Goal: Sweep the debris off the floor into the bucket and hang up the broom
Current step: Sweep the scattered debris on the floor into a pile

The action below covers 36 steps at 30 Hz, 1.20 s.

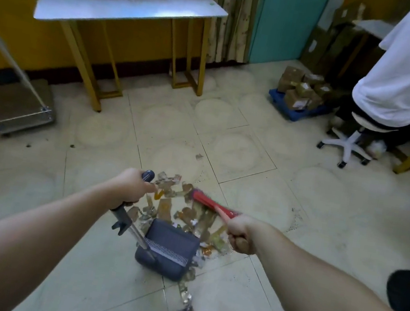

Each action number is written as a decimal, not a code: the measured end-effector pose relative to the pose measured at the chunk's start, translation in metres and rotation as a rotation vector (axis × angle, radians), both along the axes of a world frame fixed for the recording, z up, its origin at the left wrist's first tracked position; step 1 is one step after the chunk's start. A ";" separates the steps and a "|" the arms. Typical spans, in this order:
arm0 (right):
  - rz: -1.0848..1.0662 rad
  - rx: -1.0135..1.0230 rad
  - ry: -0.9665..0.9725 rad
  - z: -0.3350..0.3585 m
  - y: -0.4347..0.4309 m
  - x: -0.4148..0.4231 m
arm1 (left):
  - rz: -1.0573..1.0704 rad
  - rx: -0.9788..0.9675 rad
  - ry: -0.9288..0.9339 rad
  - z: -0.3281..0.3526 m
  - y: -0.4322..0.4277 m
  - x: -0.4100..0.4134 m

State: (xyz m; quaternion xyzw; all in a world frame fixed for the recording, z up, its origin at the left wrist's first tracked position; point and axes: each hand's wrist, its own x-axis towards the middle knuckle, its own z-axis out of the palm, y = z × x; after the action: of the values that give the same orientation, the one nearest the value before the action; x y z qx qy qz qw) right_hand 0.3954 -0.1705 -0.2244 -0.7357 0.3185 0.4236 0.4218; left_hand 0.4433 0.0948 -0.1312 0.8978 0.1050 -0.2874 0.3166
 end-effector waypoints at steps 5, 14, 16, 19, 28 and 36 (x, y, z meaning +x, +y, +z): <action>-0.140 -0.064 -0.059 0.013 0.025 -0.040 | -0.027 -0.029 -0.013 0.001 0.035 -0.027; -0.348 -0.072 -0.086 0.019 0.029 -0.087 | -0.021 -0.055 0.006 0.013 0.058 -0.077; -0.376 -0.045 -0.084 0.015 0.032 -0.099 | -0.007 -0.044 0.010 0.013 0.058 -0.093; -0.467 0.063 -0.062 0.018 0.043 -0.115 | 0.045 -0.038 0.013 0.014 0.058 -0.119; -0.331 0.100 -0.126 0.033 0.055 -0.142 | 0.124 -0.008 -0.009 0.018 0.059 -0.187; -0.365 0.184 -0.155 0.077 0.068 -0.173 | 0.082 0.038 0.005 0.026 0.076 -0.214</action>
State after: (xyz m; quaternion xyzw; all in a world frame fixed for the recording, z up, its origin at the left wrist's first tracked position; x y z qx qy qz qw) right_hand 0.2228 -0.1025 -0.1470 -0.6547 0.3731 0.3098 0.5798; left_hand 0.2297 0.1709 -0.1052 0.8979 0.1480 -0.2745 0.3108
